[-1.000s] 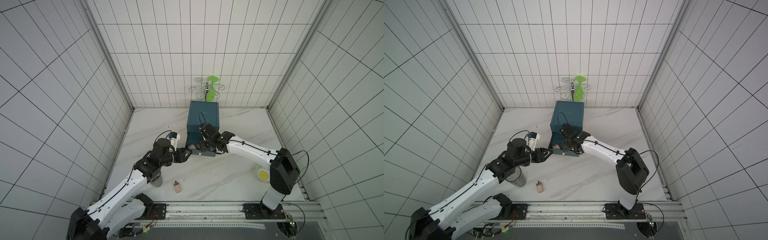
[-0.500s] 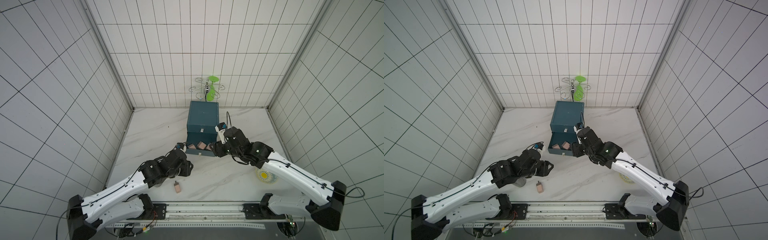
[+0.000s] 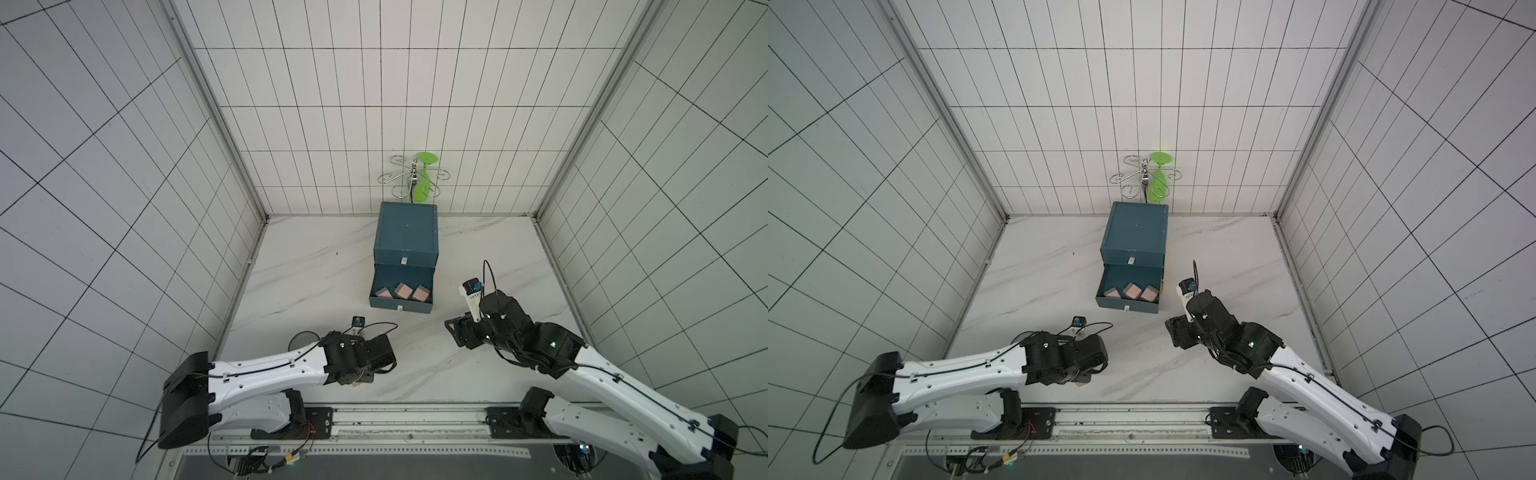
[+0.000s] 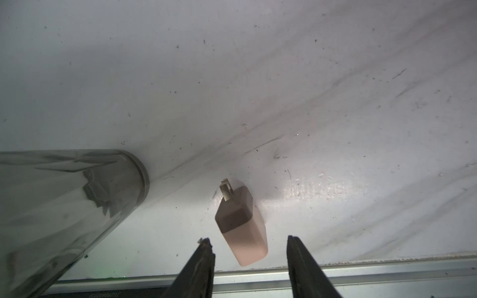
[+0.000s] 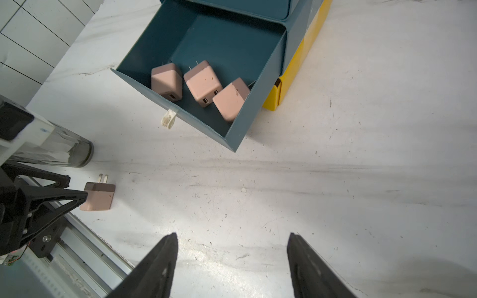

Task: Place the plugs into the drawer by color
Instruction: Pick up the plug from the center of the board.

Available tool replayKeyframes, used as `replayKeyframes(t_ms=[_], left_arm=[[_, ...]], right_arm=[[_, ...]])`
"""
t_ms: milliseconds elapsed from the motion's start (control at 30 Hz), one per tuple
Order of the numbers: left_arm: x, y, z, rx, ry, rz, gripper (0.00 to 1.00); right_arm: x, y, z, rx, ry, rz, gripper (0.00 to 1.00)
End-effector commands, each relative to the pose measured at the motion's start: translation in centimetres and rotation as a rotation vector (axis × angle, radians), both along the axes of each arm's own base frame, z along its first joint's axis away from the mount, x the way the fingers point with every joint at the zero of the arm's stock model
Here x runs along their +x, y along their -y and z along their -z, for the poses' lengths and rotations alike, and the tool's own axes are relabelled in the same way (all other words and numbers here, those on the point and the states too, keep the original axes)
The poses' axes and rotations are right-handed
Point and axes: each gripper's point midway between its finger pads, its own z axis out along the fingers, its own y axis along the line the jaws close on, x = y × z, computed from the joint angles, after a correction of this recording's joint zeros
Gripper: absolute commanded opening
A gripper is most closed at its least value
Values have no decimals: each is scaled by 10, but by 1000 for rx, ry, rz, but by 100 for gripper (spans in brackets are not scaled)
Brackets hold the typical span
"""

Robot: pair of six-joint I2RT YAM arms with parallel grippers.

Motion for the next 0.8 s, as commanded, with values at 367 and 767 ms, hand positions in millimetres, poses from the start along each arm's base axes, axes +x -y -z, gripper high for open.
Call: replayKeyframes(t_ms=[367,767], left_arm=[[-5,7,42,57,-68,-13,39],[16,37,8,-54,-17,83,0]], right_arm=[[5,2,19,-32,13,5,72],[3,-1,17,-18,17,-15,70]])
